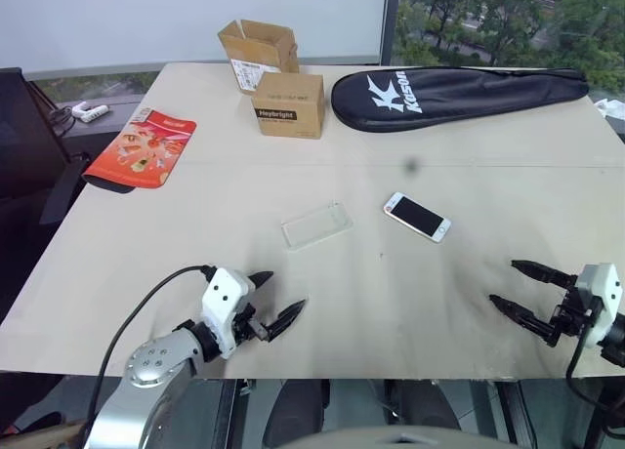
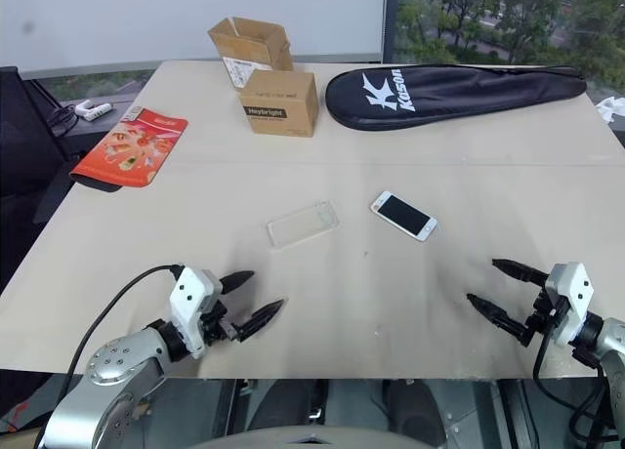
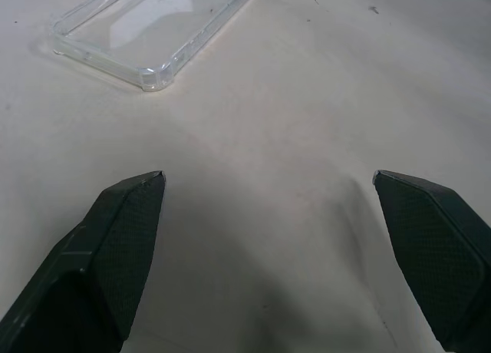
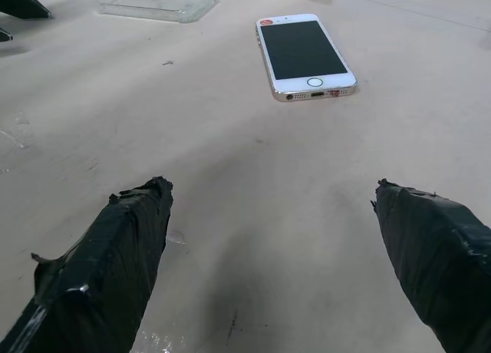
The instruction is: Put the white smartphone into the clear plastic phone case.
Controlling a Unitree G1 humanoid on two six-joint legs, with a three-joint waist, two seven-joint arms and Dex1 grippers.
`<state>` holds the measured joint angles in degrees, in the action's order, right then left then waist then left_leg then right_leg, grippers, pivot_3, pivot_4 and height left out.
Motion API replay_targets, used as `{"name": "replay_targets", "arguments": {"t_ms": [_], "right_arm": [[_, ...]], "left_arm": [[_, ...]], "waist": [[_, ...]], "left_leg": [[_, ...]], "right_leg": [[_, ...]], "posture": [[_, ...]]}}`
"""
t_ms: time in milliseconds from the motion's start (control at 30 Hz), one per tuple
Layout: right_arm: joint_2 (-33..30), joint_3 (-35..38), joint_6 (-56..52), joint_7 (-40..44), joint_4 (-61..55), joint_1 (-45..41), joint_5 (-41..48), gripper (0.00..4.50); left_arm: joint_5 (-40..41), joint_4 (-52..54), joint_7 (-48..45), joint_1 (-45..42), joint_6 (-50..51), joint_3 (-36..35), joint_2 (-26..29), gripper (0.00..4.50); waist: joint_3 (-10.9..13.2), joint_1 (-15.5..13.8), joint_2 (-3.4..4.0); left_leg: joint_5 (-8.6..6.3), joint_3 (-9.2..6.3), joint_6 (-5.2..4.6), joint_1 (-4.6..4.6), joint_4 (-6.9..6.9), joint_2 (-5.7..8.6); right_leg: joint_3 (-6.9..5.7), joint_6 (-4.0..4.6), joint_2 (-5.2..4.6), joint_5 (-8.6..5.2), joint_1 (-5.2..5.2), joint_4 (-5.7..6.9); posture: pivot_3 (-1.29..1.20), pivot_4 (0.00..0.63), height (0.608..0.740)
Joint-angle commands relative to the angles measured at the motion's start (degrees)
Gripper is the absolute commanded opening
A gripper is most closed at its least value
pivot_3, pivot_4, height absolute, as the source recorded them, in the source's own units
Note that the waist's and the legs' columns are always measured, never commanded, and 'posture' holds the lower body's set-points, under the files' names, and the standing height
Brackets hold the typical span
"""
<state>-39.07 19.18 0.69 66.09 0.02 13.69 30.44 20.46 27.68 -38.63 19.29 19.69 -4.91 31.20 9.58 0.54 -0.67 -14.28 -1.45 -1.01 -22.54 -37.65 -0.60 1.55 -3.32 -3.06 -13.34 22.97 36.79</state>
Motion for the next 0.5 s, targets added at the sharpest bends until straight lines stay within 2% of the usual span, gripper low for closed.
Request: {"name": "replay_targets", "arguments": {"t_ms": [33, 500], "right_arm": [[-0.7, 1.6, 1.1, 0.3, -1.1, -0.2, 0.2, 4.5], [0.0, 0.8, 0.0, -1.0, -3.1, -0.5, 0.2, 4.5]], "left_arm": [[0.2, 2.1, -0.3, -0.2, -1.4, -0.3, 0.3, 4.49], [-0.2, 1.5, -0.3, -2.3, -1.8, 0.7, 0.0, 4.49]], "waist": [[0.0, 0.0, 0.0], [0.0, 0.0, 0.0]], "left_leg": [[0.0, 0.0, 0.0, 0.0, 0.0, 0.0], [0.0, 0.0, 0.0, 0.0, 0.0, 0.01]], "right_leg": [[0.0, 0.0, 0.0, 0.0, 0.0, 0.0], [0.0, 0.0, 0.0, 0.0, 0.0, 0.0]], "posture": [[0.0, 0.15, 0.74], [0.0, 0.15, 0.74]]}}
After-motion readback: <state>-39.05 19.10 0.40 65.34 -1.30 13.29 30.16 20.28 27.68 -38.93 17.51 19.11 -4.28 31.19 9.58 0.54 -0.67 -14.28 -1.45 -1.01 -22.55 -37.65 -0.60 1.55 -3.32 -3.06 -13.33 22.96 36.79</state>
